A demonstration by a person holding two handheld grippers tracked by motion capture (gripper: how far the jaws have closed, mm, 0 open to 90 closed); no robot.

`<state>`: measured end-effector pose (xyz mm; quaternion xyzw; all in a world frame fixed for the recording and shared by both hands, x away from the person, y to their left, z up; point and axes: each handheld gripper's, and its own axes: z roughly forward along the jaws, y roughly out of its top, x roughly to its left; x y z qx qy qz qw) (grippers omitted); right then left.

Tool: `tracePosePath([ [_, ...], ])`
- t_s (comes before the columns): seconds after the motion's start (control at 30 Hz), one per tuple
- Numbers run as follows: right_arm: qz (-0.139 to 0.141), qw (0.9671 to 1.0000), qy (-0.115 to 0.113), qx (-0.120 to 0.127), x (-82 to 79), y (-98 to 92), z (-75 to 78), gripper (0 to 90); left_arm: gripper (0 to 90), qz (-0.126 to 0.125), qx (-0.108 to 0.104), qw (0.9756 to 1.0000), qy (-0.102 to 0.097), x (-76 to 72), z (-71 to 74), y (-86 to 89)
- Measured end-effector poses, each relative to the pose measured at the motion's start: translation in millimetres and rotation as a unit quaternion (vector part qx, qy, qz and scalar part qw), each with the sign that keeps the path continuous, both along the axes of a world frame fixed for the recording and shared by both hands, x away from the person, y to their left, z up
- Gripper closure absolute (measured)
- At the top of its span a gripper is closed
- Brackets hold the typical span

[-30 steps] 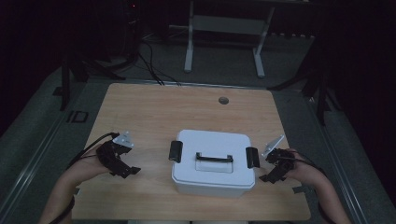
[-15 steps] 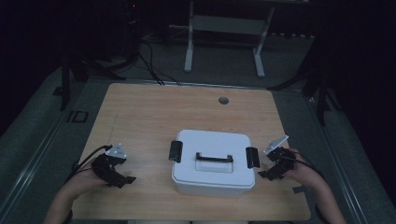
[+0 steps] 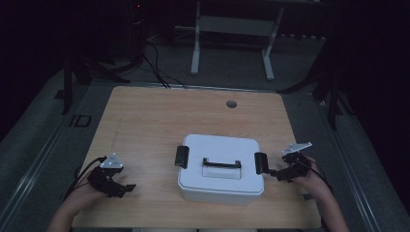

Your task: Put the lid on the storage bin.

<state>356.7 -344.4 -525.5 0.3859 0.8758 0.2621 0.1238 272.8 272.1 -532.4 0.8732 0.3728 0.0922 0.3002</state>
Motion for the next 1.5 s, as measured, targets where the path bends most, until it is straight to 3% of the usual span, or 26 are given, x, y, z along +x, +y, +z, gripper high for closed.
tracePosePath([
  [0.2, -0.035, 0.9985, -0.034, 0.026, -0.9, -1.6, -4.7, 12.0, 12.3, 0.025, -0.009, 0.9996, -0.008, -3.3, -7.0, 4.6],
  [0.33, -0.043, 0.9975, -0.053, 0.019, -2.3, 1.3, -10.2, 11.1, 12.3, 0.042, -0.021, 0.9988, -0.016, -4.9, -11.9, 6.0],
  [0.43, -0.047, 0.9964, -0.063, 0.029, -4.1, 2.0, -11.6, 11.0, 12.3, 0.046, -0.026, 0.9984, -0.018, -6.3, -14.1, 5.8],
  [0.57, -0.08, 0.9911, -0.094, 0.049, -7.0, 1.1, -16.1, 11.0, 11.8, 0.063, -0.024, 0.997, -0.037, -7.2, -20.1, 3.6],
  [0.7, -0.114, 0.9853, -0.11, 0.062, -9.1, -0.4, -21.4, 11.1, 11.8, 0.081, -0.029, 0.9948, -0.054, -7.3, -21.7, 2.9],
  [0.8, -0.133, 0.982, -0.119, 0.062, -10.8, -1.3, -24.3, 11.0, 11.6, 0.097, -0.047, 0.9918, -0.069, -9.3, -21.6, 5.5],
  [0.9, -0.151, 0.977, -0.134, 0.07, -12.6, -4.1, -24.5, 11.1, 10.8, 0.11, -0.046, 0.9895, -0.082, -11.6, -21.0, 7.4],
  [1.0, -0.167, 0.9715, -0.149, 0.078, -15.0, -7.3, -25.1, 11.1, 10.1, 0.131, -0.048, 0.9845, -0.107, -13.8, -21.4, 8.2],
  [1.2, -0.174, 0.9681, -0.163, 0.077, -18.7, -7.6, -26.8, 11.1, 10.1, 0.161, -0.05, 0.9765, -0.134, -15.7, -22.4, 9.2],
  [1.23, -0.174, 0.9681, -0.163, 0.077, -18.7, -7.6, -26.8, 11.1, 10.1, 0.161, -0.05, 0.9765, -0.134, -15.7, -22.4, 9.2],
  [1.27, -0.175, 0.9679, -0.162, 0.079, -18.4, -7.9, -27.1, 11.1, 10.1, 0.169, -0.053, 0.974, -0.141, -17.2, -24.2, 7.6],
  [1.33, -0.181, 0.9669, -0.162, 0.078, -17.7, -9.1, -27.9, 11.1, 10.2, 0.178, -0.051, 0.9715, -0.148, -18.0, -26.1, 5.8],
  [1.4, -0.183, 0.9658, -0.168, 0.075, -18.1, -8.9, -28.0, 11.1, 10.2, 0.182, -0.048, 0.9705, -0.151, -18.6, -27.2, 4.1],
  [1.5, -0.178, 0.967, -0.168, 0.072, -18.1, -8.3, -28.3, 11.1, 10.1, 0.176, -0.055, 0.9715, -0.149, -19.5, -27.7, 3.9],
])
